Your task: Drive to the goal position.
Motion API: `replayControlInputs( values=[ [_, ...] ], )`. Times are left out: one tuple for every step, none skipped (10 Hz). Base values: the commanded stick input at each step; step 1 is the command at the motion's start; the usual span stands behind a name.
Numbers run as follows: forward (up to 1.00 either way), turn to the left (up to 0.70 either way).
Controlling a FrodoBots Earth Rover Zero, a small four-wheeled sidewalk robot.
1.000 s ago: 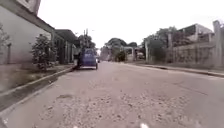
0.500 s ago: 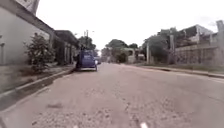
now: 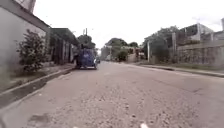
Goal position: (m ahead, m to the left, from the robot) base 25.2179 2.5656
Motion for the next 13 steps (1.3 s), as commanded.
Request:
replayControlInputs(
  values=[
    [0.70,0.00],
    [0.70,0.06],
    [0.70,0.24],
    [0.70,0.35],
    [0.70,0.35],
    [0.70,0.06],
    [0.70,0.00],
    [0.70,0.00],
    [0.70,0.00],
    [0.70,0.00],
    [0.70,0.00],
    [0.70,0.17],
    [0.70,0.34]
  ],
)
